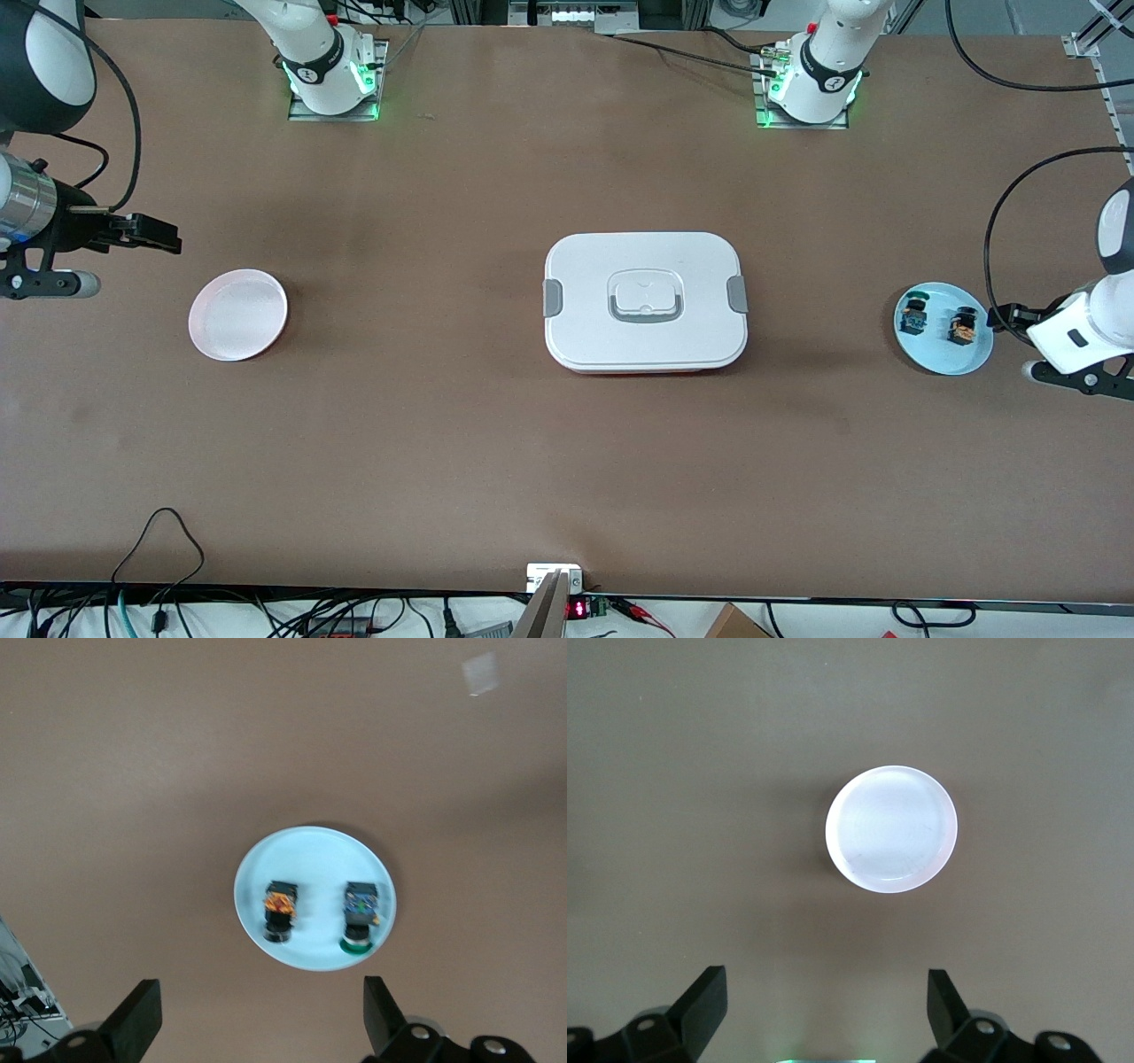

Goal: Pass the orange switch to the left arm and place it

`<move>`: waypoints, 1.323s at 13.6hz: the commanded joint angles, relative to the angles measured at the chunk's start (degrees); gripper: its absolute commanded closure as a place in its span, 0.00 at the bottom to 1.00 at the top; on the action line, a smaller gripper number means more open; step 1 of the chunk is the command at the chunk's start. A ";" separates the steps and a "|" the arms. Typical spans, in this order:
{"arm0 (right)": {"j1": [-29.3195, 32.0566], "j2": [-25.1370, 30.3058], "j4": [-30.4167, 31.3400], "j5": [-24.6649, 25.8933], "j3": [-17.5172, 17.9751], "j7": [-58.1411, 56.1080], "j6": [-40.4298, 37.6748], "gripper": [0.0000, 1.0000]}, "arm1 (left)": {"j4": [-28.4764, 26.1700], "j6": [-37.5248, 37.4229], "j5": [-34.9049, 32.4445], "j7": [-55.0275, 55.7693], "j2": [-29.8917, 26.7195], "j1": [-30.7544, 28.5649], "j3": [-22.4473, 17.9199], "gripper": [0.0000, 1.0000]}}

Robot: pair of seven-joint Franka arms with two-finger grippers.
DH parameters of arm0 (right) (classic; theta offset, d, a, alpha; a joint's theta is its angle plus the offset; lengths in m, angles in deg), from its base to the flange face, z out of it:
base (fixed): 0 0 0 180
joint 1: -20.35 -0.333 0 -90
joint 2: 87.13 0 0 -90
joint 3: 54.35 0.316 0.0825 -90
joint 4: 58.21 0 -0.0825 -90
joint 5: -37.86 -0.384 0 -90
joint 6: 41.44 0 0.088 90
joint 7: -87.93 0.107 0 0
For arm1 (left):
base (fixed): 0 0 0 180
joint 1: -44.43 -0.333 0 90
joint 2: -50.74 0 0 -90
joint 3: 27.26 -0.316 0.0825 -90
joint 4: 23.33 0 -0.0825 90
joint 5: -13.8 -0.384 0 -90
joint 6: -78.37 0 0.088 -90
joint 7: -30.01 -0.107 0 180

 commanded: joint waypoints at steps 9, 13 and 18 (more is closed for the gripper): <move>-0.10 4.48 -4.00 0.24 0.49 0.22 -1.25 0.00 | 7.62 -11.84 18.04 0.82 -15.05 15.77 -3.70 0.00; -0.01 6.14 -3.48 -1.70 0.48 0.75 -1.69 0.00 | 6.75 -14.92 34.66 0.47 -24.20 37.74 -36.72 0.00; 0.08 12.63 7.49 -1.79 0.22 0.66 4.63 0.00 | -2.03 -10.99 38.75 0.91 -27.81 46.84 -51.93 0.00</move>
